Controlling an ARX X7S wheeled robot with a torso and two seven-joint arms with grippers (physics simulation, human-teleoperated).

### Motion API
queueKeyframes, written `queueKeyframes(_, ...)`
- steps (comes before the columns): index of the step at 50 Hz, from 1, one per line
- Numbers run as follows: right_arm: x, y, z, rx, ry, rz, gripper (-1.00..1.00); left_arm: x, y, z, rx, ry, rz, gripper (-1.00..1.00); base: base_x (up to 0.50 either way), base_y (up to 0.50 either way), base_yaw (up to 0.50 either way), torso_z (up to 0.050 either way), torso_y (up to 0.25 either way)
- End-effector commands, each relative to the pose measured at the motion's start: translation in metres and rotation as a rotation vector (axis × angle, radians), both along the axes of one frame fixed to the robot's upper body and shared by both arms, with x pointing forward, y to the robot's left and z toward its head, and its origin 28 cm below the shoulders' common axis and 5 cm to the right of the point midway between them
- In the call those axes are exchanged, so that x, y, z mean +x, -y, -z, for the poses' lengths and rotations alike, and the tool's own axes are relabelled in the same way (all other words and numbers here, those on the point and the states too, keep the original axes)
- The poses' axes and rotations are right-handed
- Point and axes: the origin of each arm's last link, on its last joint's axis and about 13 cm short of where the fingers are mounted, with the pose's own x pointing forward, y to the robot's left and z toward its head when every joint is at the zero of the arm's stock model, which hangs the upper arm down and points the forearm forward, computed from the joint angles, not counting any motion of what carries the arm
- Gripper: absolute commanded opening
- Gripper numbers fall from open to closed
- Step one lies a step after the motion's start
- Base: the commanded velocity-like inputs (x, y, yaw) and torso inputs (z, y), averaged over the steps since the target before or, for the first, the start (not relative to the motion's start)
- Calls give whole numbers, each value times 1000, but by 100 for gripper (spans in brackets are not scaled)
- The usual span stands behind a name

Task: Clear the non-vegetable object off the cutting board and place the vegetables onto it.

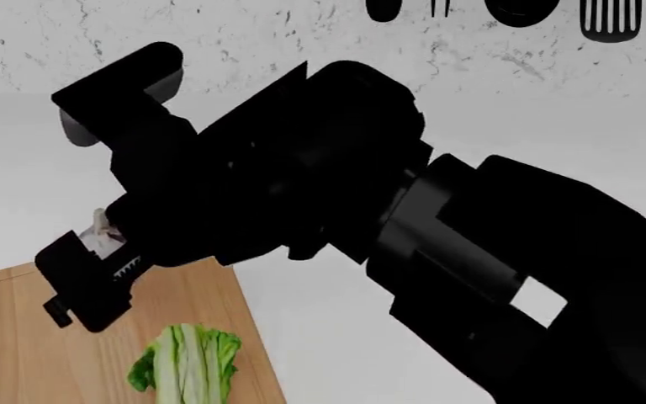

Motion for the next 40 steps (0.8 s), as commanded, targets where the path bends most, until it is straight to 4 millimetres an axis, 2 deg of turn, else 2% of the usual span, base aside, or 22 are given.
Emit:
queueKeyframes(1,-6,-19,4,2,-7,-84,-100,3,3,1,-1,1,-5,100,0,0,0,0,0)
queueKeyframes(8,-9,-23,6,-2,-11,-98,-100,3,3,0,0,2,-5,100,0,0,0,0,0)
queueKeyframes(10,-18,-31,8,-2,-23,-137,-100,-2,-3,-3,-3,6,-5,100,0,0,1,0,0)
queueKeyframes(23,-23,-32,30,-39,-60,-155,-100,-10,-11,-5,-4,10,-8,100,0,0,0,0,0)
queueKeyframes(34,-26,-34,33,-48,-68,-152,-100,-19,-14,2,-4,10,-10,100,0,0,0,0,0)
queueKeyframes(35,-27,-35,32,-48,-65,-152,100,-20,-15,3,-4,11,-10,100,0,0,3,0,0)
queueKeyframes(40,-26,-34,31,-48,-61,-152,100,-21,-15,7,-9,12,-11,100,0,0,0,0,0)
